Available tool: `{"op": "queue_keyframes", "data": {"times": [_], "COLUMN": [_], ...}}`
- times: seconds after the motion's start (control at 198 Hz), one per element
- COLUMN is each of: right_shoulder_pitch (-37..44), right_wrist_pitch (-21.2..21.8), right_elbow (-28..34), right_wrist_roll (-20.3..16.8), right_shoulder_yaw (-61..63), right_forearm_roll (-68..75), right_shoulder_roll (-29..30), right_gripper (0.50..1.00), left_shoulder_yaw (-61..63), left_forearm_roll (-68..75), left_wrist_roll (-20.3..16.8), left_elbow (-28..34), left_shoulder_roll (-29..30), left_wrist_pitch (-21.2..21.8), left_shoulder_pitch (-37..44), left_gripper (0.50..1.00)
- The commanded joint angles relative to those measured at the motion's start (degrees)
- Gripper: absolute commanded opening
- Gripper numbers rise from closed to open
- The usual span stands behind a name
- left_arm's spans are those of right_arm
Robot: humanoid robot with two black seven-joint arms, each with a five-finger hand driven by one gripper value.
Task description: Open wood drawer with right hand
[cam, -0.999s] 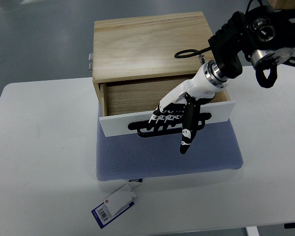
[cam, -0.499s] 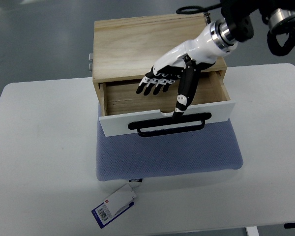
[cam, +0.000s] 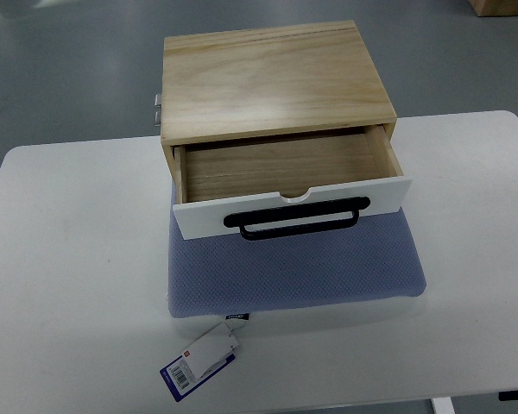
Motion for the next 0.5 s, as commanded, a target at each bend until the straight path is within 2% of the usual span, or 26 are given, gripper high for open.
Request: {"op": "queue_keyframes", "data": {"times": [0.0, 0.015, 0.02, 0.071, 0.136, 0.141, 0.277, 0.363, 0.494], "right_shoulder_pitch": [-5.9, -5.9, -10.0, -13.8, -14.5, -17.7, -25.7, -27.9, -30.2], "right_wrist_pitch": [-2.6, -2.6, -4.9, -7.3, -7.8, -9.4, -9.9, -9.7, -9.6], "right_elbow": [-2.6, -2.6, -4.1, -6.3, -6.8, -9.6, -17.5, -22.2, -26.1], "right_wrist_roll": [1.4, 1.4, 2.5, 4.5, 4.9, 7.9, 15.5, 17.1, 17.1], "right_shoulder_yaw": [8.5, 8.5, 13.7, 17.8, 18.7, 22.3, 33.4, 42.3, 51.7], "right_forearm_roll": [0.0, 0.0, 0.0, 0.0, 0.0, 0.0, 0.1, 0.1, 0.0], "right_shoulder_roll": [2.4, 2.4, 3.6, 5.0, 5.4, 7.5, 14.9, 19.4, 25.4], "right_gripper": [0.946, 0.946, 0.946, 0.946, 0.946, 0.946, 0.946, 0.946, 0.946], "left_shoulder_yaw": [0.0, 0.0, 0.0, 0.0, 0.0, 0.0, 0.0, 0.0, 0.0], "left_forearm_roll": [0.1, 0.1, 0.0, 0.0, 0.0, 0.1, 0.1, 0.1, 0.1], "left_wrist_roll": [0.0, 0.0, 0.0, 0.0, 0.0, 0.0, 0.0, 0.0, 0.0], "left_elbow": [0.0, 0.0, 0.0, 0.0, 0.0, 0.0, -0.6, -0.6, -0.6], "left_shoulder_roll": [0.0, 0.0, 0.0, 0.0, 0.0, 0.0, 0.0, 0.0, 0.0], "left_wrist_pitch": [0.0, 0.0, 0.0, 0.0, 0.0, 0.0, 0.0, 0.0, 0.0], "left_shoulder_pitch": [0.0, 0.0, 0.0, 0.0, 0.0, 0.0, 0.0, 0.0, 0.0], "left_gripper": [1.0, 1.0, 1.0, 1.0, 1.0, 1.0, 1.0, 1.0, 1.0]}}
